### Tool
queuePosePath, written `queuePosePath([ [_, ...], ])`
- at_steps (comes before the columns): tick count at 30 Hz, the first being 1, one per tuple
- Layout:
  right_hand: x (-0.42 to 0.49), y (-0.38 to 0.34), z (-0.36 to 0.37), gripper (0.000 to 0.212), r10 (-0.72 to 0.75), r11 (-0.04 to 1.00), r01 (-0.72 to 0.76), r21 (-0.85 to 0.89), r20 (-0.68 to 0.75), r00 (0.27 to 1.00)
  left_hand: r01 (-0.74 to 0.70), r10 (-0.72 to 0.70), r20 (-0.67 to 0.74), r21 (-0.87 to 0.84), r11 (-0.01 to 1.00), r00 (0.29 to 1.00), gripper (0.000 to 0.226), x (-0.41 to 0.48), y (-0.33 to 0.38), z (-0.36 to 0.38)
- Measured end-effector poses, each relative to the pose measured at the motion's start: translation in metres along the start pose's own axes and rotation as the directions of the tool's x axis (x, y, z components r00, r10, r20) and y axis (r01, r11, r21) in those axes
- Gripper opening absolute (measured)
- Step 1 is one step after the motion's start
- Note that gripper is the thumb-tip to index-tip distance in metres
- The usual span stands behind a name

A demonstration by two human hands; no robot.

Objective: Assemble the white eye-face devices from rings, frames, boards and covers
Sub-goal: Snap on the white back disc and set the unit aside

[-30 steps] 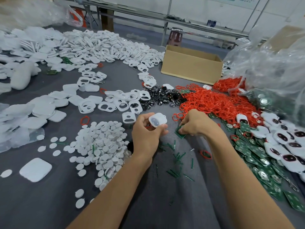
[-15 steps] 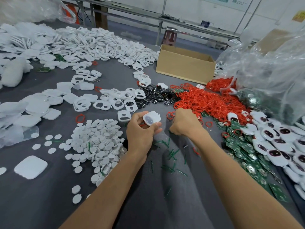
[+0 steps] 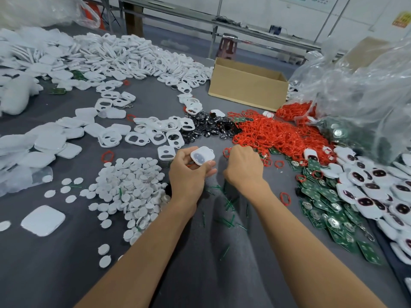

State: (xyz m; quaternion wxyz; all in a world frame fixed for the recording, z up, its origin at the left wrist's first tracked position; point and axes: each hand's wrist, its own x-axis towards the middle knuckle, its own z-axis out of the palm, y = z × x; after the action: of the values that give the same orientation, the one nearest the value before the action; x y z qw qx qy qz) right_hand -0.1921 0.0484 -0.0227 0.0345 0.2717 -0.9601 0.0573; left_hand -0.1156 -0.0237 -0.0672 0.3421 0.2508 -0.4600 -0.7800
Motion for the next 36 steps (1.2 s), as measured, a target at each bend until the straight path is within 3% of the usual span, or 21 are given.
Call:
queuePosePath([
  [6, 0.0, 0.001, 0.001, 0.024, -0.02, 1.0, 0.02, 0.0, 0.0, 1.0, 0.003, -0.003, 0.007, -0.012, 1.0, 1.0, 0.042, 0.001, 0.0, -0.001],
  [12, 0.013, 0.034, -0.012, 0.004, 0.023, 0.965, -0.045, 0.257, 0.088, 0.996, 0.013, -0.013, 0.012, -0.001, 1.0, 1.0, 0.041, 0.003, -0.001, -0.002],
  [14, 0.015, 0.046, -0.016, 0.019, 0.021, 0.907, -0.072, 0.415, 0.127, 0.992, 0.012, -0.012, 0.019, 0.011, 1.0, 1.0, 0.041, 0.002, -0.001, -0.002],
  [17, 0.013, 0.053, -0.015, 0.011, -0.029, 0.804, -0.087, 0.589, 0.185, 0.982, 0.011, -0.012, 0.027, 0.019, 1.0, 1.0, 0.041, 0.002, -0.002, -0.002],
  [22, 0.007, 0.038, -0.017, 0.014, -0.032, 0.552, -0.016, 0.833, 0.041, 0.999, 0.019, -0.024, 0.068, 0.075, 0.997, 0.997, 0.043, 0.002, -0.002, -0.002],
  [25, 0.003, 0.019, -0.018, 0.015, -0.114, 0.426, 0.034, 0.904, 0.017, 0.993, 0.035, -0.044, 0.11, 0.083, 0.996, 0.993, 0.041, 0.003, -0.001, -0.002],
  [31, 0.0, 0.007, -0.009, 0.017, -0.092, 0.496, 0.052, 0.867, -0.007, 0.996, 0.026, -0.034, 0.149, 0.06, 0.998, 0.988, 0.041, 0.002, 0.0, -0.004],
  [36, 0.004, 0.003, -0.004, 0.015, -0.091, 0.62, 0.122, 0.775, -0.084, 0.992, 0.002, -0.018, 0.147, 0.114, 0.994, 0.989, 0.039, 0.005, -0.002, -0.006],
])
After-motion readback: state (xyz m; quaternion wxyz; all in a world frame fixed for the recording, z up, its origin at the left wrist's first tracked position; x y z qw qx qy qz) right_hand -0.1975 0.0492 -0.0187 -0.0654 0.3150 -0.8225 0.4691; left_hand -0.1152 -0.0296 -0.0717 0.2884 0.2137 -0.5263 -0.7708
